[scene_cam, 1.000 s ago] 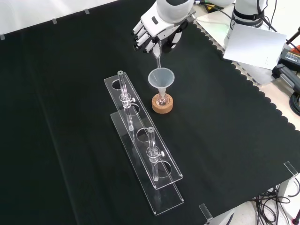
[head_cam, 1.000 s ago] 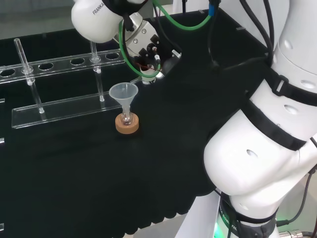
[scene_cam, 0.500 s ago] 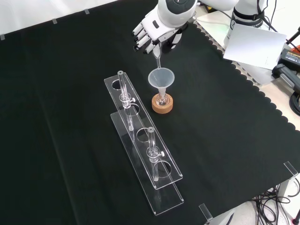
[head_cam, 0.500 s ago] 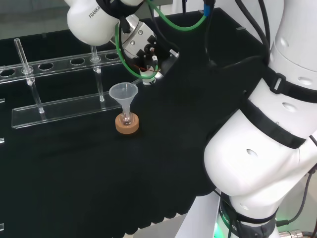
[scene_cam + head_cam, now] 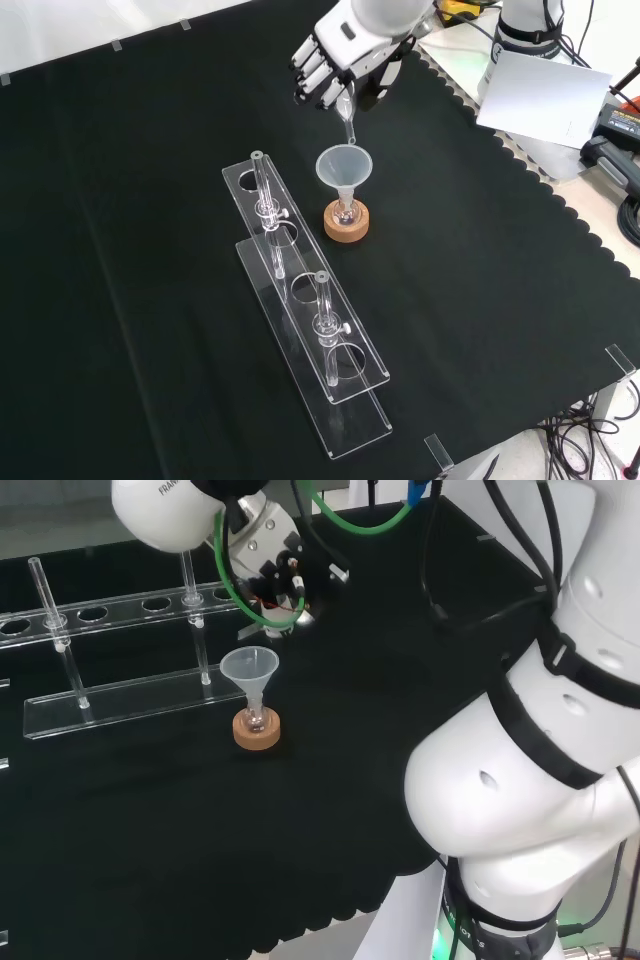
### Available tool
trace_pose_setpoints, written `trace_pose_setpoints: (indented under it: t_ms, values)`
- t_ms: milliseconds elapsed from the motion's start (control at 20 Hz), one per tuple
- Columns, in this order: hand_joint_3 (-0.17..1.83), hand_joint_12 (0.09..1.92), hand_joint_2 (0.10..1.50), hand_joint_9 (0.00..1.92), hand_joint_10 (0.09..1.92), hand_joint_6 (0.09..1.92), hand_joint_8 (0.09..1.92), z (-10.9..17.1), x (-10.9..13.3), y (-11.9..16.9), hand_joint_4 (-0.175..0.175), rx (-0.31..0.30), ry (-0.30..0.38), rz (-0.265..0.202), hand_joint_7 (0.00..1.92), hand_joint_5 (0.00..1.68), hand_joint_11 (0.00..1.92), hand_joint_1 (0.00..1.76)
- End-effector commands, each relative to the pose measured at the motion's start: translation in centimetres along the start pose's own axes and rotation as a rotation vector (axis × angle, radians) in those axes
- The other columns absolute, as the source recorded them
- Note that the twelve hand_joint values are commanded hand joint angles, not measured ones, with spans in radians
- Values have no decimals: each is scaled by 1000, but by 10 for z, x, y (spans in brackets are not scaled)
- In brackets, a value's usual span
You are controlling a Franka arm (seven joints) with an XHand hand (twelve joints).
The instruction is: Pour all the NaCl from the weighing funnel into the round-bottom flask.
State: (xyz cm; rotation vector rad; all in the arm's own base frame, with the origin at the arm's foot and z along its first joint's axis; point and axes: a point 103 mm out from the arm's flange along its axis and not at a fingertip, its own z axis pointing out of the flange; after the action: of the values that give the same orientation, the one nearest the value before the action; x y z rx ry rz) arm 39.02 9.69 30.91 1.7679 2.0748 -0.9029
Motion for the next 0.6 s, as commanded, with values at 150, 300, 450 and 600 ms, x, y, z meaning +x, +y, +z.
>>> trace_pose_setpoints:
  t_ms: [150, 300, 450, 600]
  values:
    - [539, 1044, 713, 924, 354, 609, 658, 25, 12, 13, 175, 108, -107, 24, 548, 1281, 814, 1119]
    - [538, 1044, 713, 923, 353, 609, 658, 25, 13, 14, 175, 116, -115, 28, 546, 1281, 814, 1119]
    - [538, 1043, 713, 923, 352, 608, 657, 31, 9, 12, 175, 109, -88, 29, 543, 1282, 814, 1119]
    - [538, 1042, 713, 923, 351, 608, 656, 27, 13, 14, 175, 95, -78, 11, 541, 1282, 814, 1119]
